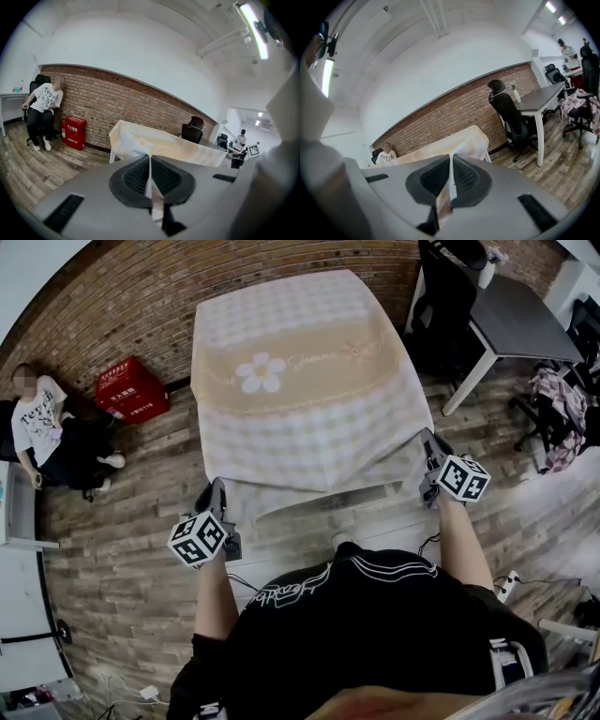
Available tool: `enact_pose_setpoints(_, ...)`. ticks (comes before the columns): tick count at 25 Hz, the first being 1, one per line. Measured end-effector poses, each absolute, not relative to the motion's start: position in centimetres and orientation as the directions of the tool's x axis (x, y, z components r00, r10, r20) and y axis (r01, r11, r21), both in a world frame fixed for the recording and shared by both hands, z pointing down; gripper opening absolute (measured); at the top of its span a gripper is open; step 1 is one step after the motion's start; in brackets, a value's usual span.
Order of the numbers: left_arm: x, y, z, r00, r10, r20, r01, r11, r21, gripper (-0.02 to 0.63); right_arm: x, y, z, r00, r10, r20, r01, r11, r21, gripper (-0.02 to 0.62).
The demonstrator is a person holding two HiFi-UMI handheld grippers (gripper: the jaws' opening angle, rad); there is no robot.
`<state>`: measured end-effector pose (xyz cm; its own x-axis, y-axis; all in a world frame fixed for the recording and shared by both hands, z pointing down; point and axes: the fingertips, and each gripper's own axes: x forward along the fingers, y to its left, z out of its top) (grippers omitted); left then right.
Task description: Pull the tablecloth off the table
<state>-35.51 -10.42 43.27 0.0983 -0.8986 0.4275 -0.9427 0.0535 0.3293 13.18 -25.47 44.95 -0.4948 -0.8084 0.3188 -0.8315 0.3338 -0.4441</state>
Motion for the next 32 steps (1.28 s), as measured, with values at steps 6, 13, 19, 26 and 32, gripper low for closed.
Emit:
enact_pose_setpoints(6, -35.7, -9.1, 42.6, 0.110, -0.901, 0.419, -0.943, 0.038, 0.330, 0.006, 12.9, -23.7, 44.2, -0.488, -0.814, 0.315, -0.835, 0.331, -0.440, -0.002)
enact_pose_setpoints(13, -35.8, -6.4, 42.3, 0.121, -0.907, 0.403, -0.939, 0.027, 0.342, 0.006, 12.7, -21.0, 43.3, -0.491, -0.812, 0.315, -0.839, 0.343, -0.422, -0.002)
enact_pose_setpoints(19, -36.1, -4.1, 42.1, 0.130, -0.911, 0.392, -0.937, 0.016, 0.349, 0.006, 12.4, -19.0, 42.8, -0.485, -0.814, 0.321, -0.848, 0.347, -0.401, -0.002)
enact_pose_setpoints(26, -36.7, -3.0, 41.6, 0.133, -0.916, 0.380, -0.935, 0.011, 0.354, 0.006, 11.9, -18.0, 42.1, -0.473, -0.817, 0.330, -0.859, 0.344, -0.379, -0.002)
enact_pose_setpoints(32, -36.9, -1.4, 41.4, 0.157, -0.920, 0.359, -0.930, -0.015, 0.368, 0.006, 11.1, -16.0, 41.8, -0.469, -0.818, 0.333, -0.865, 0.349, -0.361, -0.002)
